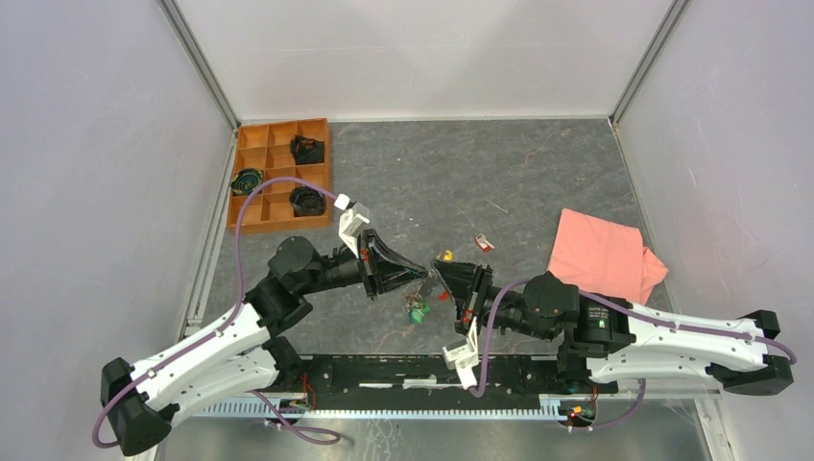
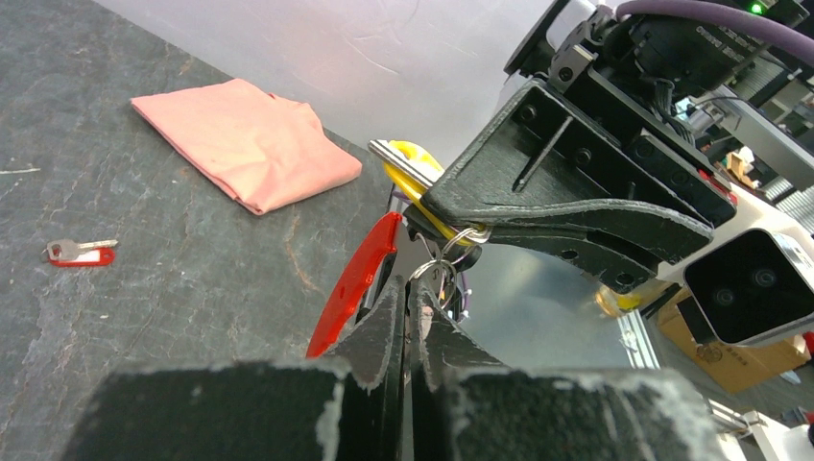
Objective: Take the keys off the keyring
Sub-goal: Remove the key from the keyring.
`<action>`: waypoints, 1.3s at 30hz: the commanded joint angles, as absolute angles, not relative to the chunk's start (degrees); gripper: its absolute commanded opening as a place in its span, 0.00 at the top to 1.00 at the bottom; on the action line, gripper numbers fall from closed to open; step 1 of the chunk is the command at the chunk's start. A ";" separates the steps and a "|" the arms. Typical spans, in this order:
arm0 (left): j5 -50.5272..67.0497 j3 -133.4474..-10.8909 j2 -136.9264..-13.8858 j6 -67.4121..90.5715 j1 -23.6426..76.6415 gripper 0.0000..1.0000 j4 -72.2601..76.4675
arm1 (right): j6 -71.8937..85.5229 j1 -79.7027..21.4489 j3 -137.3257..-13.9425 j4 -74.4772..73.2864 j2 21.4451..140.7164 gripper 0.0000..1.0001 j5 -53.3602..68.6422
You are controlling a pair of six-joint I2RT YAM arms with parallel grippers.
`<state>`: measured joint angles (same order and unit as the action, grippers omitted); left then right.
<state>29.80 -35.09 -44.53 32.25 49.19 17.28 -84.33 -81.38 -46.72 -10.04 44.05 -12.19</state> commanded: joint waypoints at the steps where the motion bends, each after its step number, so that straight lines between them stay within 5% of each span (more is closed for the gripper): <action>1: 34.74 -37.91 -44.99 28.51 49.13 0.98 16.88 | -85.44 -81.68 -50.36 -4.44 44.03 0.99 -13.40; 15: 36.57 -37.63 -45.40 27.94 49.79 0.97 20.69 | -80.85 -81.73 -51.75 -4.38 44.31 1.00 -12.74; 25: 27.85 -39.64 -43.30 22.52 49.83 0.63 14.72 | -74.76 -81.73 -53.69 -5.88 45.05 1.00 -15.96; 39: 23.10 -39.50 -38.02 11.40 49.83 0.61 12.74 | -61.50 -81.72 -57.48 -8.03 49.30 1.00 -22.29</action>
<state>24.64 -37.78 -38.63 17.47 49.63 12.32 -67.96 -81.38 -52.36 -10.66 48.29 -19.11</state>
